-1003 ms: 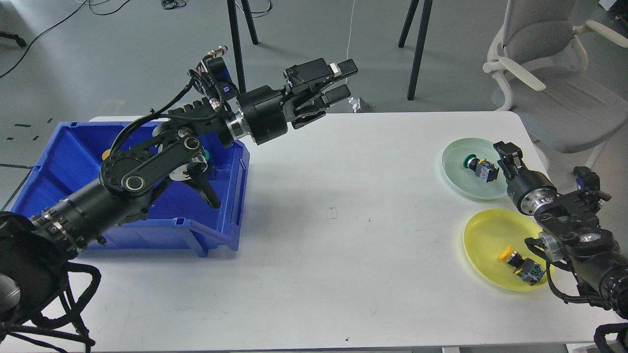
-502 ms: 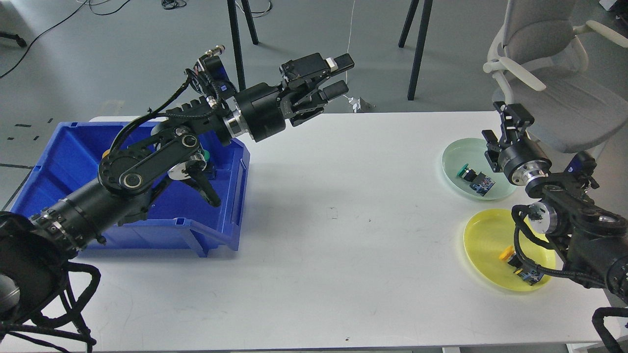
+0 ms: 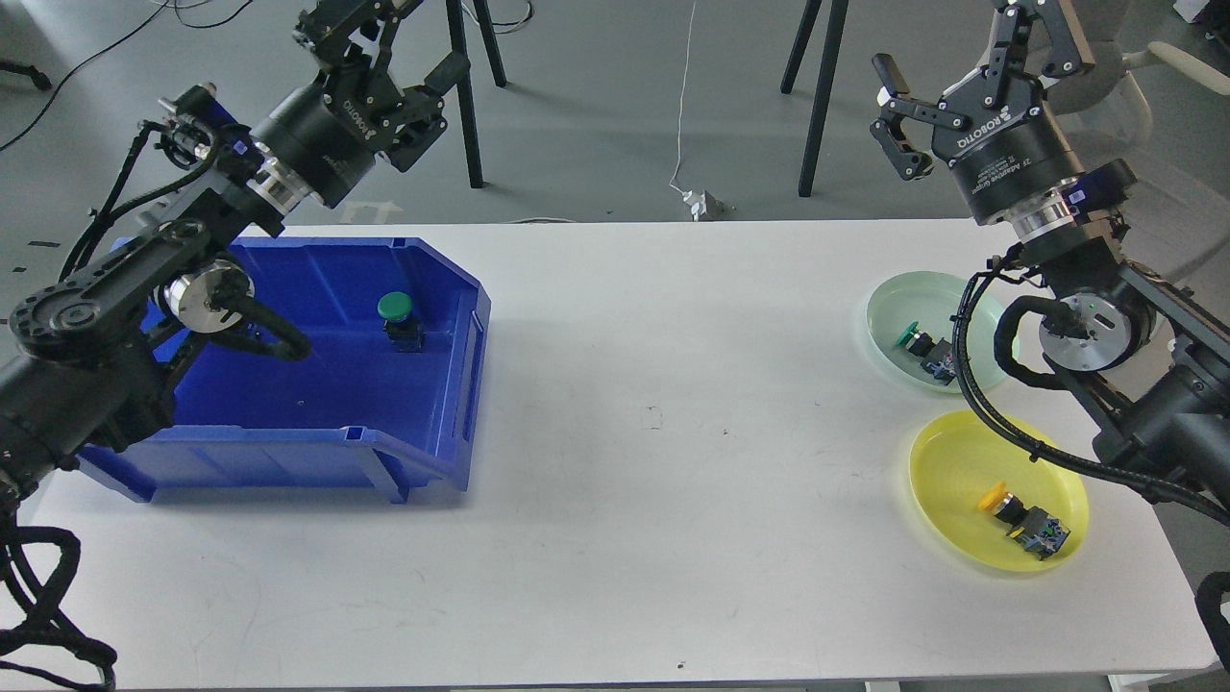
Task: Pass button and place on color plate
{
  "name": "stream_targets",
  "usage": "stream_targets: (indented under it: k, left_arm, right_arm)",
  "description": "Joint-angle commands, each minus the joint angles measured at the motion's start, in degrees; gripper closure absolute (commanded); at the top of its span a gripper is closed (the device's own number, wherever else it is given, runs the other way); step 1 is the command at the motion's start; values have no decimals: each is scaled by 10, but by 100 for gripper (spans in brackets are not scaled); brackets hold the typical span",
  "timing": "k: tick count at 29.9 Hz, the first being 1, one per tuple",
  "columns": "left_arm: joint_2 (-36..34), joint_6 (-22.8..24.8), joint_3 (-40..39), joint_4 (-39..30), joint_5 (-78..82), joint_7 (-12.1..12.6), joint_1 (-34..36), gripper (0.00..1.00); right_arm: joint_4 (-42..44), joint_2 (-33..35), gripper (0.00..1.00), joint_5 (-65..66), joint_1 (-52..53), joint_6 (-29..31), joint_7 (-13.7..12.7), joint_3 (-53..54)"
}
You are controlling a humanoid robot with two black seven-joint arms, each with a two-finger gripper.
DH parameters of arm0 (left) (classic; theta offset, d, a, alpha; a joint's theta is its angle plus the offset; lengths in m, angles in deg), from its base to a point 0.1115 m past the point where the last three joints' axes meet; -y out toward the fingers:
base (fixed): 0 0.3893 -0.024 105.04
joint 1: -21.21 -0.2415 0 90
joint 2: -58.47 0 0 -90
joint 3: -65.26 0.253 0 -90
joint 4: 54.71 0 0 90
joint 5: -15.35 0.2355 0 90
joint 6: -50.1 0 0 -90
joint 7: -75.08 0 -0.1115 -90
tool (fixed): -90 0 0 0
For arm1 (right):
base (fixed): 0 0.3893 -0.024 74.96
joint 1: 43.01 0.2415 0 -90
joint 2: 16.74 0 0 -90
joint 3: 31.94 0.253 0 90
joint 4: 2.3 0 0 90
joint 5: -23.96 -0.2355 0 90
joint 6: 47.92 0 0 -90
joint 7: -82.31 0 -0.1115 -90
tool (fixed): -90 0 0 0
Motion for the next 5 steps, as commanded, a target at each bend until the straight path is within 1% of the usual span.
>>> stream_targets:
  k: [1, 5]
  left_arm:
    - [-10, 1, -6, 1, -9, 0, -4, 13]
    - [-7, 1, -7, 1, -17, 0, -5, 13]
  right_arm:
    - [-2, -1, 1, 0, -11, 2, 0, 4]
    - [-7, -12, 1, -1, -13, 9, 0, 6]
